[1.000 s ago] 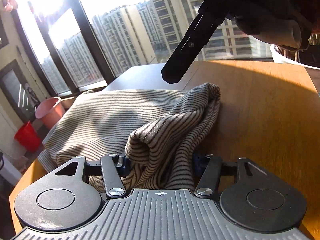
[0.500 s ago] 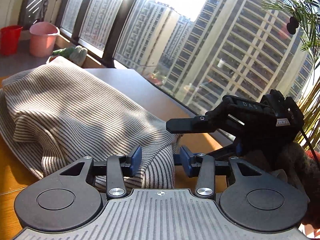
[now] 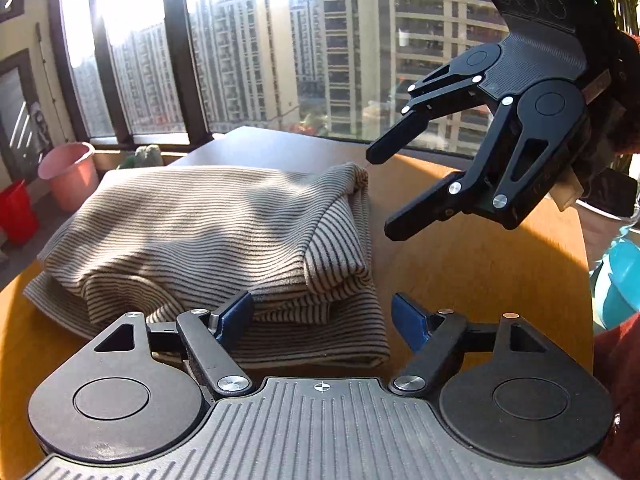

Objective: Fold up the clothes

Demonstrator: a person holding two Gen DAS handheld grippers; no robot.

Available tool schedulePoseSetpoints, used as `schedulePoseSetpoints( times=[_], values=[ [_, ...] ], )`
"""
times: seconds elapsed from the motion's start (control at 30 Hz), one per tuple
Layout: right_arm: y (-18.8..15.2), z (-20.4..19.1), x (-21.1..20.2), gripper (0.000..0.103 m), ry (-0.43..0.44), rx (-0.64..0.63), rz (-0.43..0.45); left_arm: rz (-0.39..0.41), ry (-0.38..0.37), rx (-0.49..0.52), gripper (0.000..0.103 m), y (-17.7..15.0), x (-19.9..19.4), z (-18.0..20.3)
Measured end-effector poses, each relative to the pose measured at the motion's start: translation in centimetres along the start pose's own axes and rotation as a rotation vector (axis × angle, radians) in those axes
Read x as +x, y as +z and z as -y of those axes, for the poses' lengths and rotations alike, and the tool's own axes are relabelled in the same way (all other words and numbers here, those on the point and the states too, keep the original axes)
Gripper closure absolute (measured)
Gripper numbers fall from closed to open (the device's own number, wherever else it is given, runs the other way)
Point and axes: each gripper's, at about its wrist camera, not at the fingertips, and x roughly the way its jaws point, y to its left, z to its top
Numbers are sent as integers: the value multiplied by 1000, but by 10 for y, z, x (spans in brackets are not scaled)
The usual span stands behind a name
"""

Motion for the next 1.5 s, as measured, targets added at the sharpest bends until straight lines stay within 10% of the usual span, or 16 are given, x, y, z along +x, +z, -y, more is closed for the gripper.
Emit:
schedulePoseSetpoints(
  times=[0.2,0.27,0.37,0.57,0.8,1.07,1.27,1.43,1.5],
  values=[
    [-11,-59,12,29,-124,-693,-80,21,27,-30,11,-3,-23,-20],
    [-9,-63,21,30,-123,-697,-46,16,34,-27,8,-7,-28,-27],
    [17,-42,36,47,20,-384,-107,1,64,31,8,-11,-26,-23],
    [42,22,56,48,235,217,-190,-26,131,169,6,-19,-21,-6],
    [32,59,63,48,375,456,-204,40,233,344,6,-5,15,8],
    [49,45,35,47,261,229,-118,39,140,288,49,7,42,-1],
    [43,-1,5,30,15,-270,-5,46,-45,-131,55,16,30,-52],
    [30,-43,45,30,-153,-549,43,65,-133,-310,55,13,26,-73],
    [32,-47,64,44,-125,-568,29,65,-136,-334,55,13,26,-75]
  ],
)
